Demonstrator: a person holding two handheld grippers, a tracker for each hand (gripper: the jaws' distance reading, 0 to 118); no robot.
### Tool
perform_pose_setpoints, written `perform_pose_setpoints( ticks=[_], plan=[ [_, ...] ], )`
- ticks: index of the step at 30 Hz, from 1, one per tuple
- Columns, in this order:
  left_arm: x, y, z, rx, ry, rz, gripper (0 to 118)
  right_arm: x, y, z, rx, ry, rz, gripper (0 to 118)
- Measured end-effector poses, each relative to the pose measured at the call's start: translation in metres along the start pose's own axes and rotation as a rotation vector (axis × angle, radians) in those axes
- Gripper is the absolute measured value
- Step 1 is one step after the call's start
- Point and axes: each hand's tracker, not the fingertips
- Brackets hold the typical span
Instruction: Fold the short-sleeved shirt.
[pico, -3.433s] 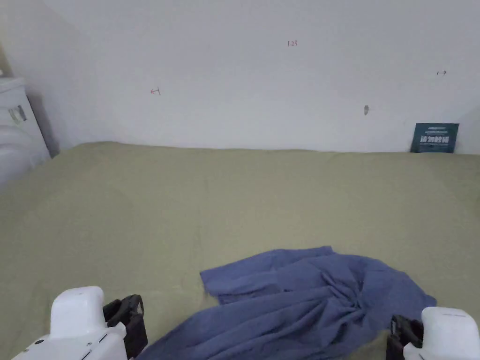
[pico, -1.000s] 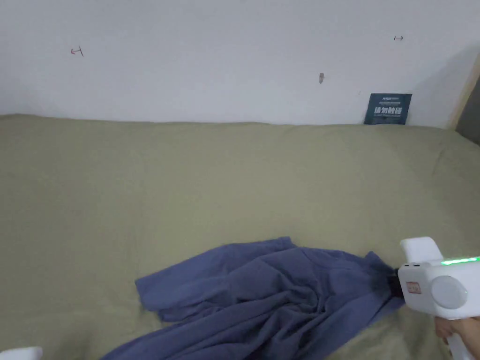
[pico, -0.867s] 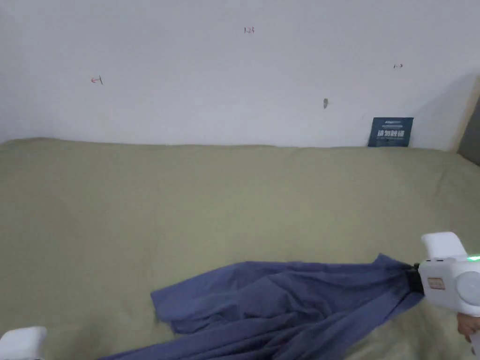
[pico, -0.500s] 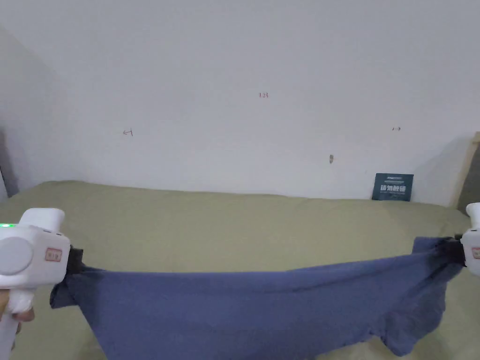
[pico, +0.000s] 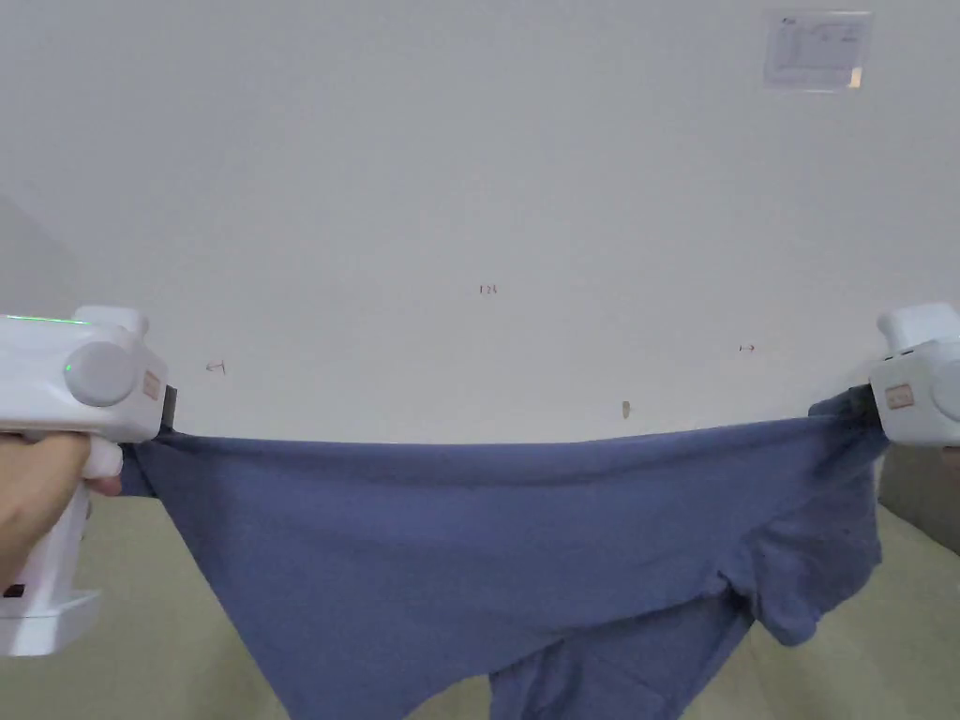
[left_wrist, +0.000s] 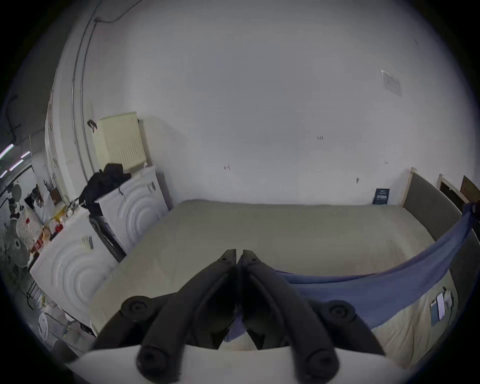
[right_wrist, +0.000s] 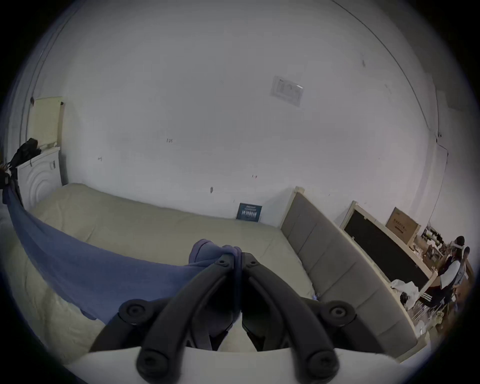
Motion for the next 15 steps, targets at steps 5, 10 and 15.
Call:
perform_pose_setpoints(
  ticks=[5, 10, 15],
  plan=[
    [0.020, 0.032, -0.045, 0.009, 0.038, -0.008, 3, -0.005, 0.034, -0.045, 0.010, -0.044, -0.030, 3],
    [0.039, 0.039, -0.086, 0.027, 0.065, -0.027, 3, -0.018, 0.043, -0.090, 0.004, -0.063, -0.040, 3],
    [0.048, 0.024, -0.123, 0.016, 0.084, -0.023, 3, -0.032, 0.025, -0.127, -0.020, -0.059, -0.063, 3]
  ],
)
